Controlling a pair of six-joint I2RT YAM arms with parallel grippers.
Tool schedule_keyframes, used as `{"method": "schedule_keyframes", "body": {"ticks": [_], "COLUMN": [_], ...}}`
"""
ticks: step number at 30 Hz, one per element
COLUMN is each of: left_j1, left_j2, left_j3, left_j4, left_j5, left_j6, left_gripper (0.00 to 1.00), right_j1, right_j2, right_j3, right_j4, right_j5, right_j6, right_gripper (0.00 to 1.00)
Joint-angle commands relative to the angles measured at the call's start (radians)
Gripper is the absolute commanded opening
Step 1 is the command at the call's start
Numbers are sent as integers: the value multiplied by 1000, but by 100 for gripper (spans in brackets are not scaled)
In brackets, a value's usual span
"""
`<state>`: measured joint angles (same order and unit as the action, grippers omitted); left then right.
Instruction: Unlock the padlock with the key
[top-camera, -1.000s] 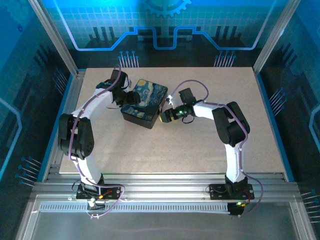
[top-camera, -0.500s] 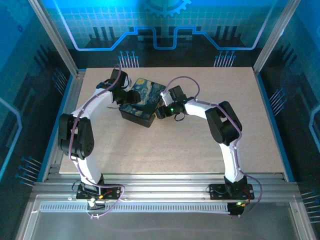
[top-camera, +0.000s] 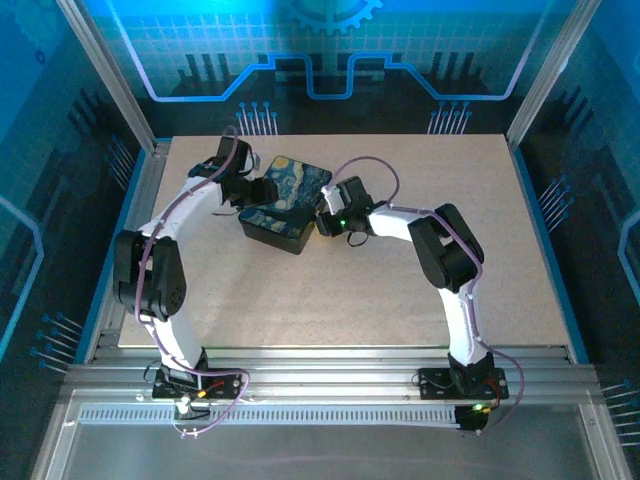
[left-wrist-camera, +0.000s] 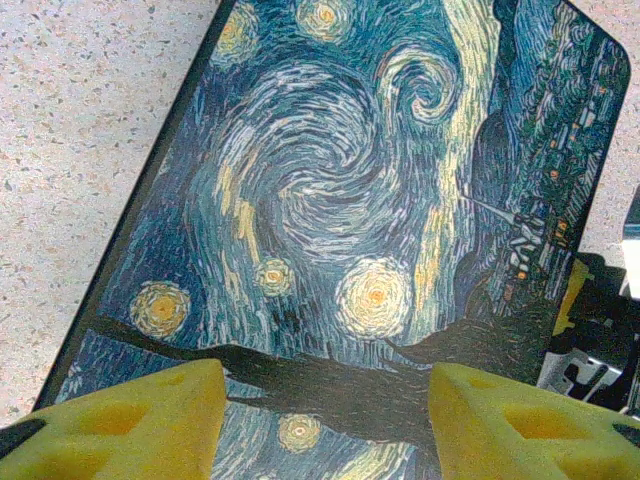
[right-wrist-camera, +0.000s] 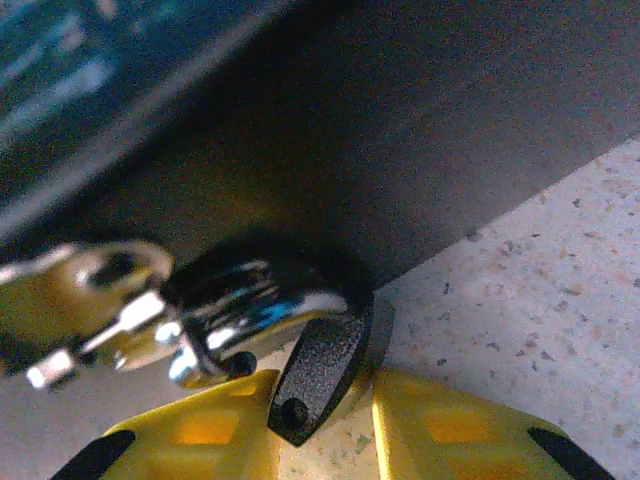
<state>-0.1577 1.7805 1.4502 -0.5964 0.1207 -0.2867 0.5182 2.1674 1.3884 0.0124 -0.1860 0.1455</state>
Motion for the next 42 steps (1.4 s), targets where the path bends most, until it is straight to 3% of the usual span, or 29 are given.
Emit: {"method": "schedule_keyframes", "body": {"ticks": [1, 15, 22, 27, 42], "left_j1": [9, 10, 10, 10, 9], "left_j2": [-36, -40, -38, -43, -44], "left_j3": [5, 13, 17, 14, -2], "left_j4": [8, 0, -3, -4, 9], "left_j5": [6, -10, -6, -7, -7], "left_j6": [4, 4, 7, 11, 12], "left_gripper": [57, 56, 56, 56, 56], "right_j1": [4, -75, -76, -95, -63], "right_j2": [-30, -77, -90, -86, 30], "right_j3": [-61, -157, -115, -92, 74], "right_j4": [31, 152, 73, 56, -84], "right_j5": [-11, -69, -120, -174, -166], "right_j6": [-2, 100, 12, 14, 43], "right_gripper": [30, 23, 42, 47, 40]}}
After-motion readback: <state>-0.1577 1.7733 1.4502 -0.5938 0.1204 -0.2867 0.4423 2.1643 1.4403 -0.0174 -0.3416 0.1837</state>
